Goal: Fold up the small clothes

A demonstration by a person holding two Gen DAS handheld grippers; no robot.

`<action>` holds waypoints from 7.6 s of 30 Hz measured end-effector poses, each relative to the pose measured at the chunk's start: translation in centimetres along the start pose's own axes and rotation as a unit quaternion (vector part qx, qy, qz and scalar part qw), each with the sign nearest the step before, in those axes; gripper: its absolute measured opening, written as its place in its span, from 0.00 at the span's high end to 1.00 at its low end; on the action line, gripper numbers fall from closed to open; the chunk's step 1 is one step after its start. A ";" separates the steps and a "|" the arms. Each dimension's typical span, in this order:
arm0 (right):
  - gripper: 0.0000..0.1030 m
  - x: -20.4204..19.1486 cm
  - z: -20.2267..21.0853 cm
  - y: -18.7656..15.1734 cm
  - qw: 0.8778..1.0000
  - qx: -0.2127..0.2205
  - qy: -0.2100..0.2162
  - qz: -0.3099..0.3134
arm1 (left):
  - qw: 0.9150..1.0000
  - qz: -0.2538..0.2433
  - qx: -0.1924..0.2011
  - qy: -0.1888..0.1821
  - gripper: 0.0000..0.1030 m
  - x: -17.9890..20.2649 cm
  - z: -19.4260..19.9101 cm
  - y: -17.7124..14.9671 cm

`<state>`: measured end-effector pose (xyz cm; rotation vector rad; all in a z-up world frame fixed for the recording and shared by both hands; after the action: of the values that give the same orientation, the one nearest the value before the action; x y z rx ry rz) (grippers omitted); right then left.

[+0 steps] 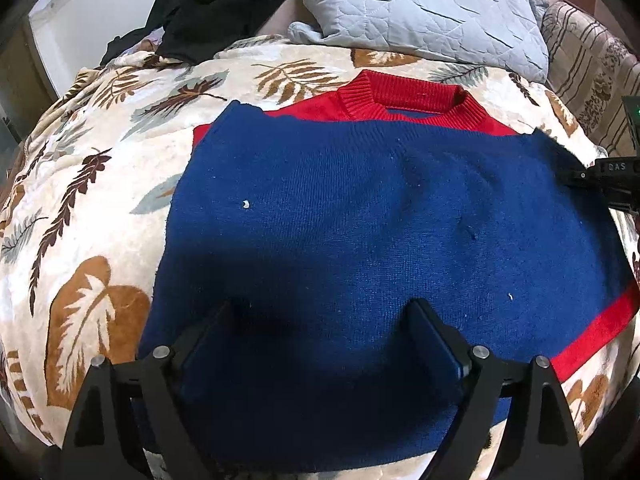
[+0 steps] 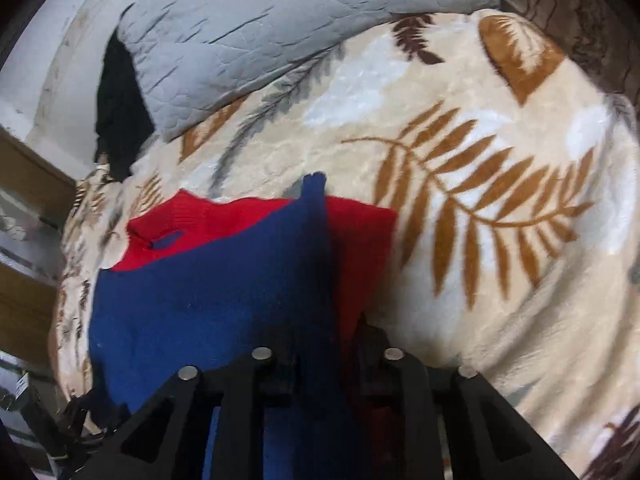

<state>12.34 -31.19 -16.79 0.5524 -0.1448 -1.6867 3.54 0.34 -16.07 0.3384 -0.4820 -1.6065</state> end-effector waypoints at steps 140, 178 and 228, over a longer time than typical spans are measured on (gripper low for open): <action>0.32 1.7 2.6 -5.5 0.995 -0.049 0.079 -0.029 | 1.000 -0.002 0.004 -0.005 0.08 1.0 -0.5 2.2; 0.80 -0.3 2.5 -4.6 0.998 -0.063 0.025 -0.016 | 0.997 0.053 0.047 -0.038 0.07 -3.4 3.4 1.2; 0.28 -12.2 5.3 -11.0 0.956 0.027 0.288 -0.046 | 0.982 0.041 0.097 -0.154 0.88 -3.6 8.2 4.8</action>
<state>1.33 -18.47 -13.13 1.0818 0.2613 -1.5472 4.01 4.52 -6.86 0.2129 -0.8826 -1.5406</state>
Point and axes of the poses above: each gripper's, at about its wrist camera, not at the fingertips, and z roughly against the way its jaws point, x to its right, y to its top, the point moved 5 cm from there along -z, roughly the way its jaws point, and after that the axes turned 5 degrees about -y, right-handed, at the moved point
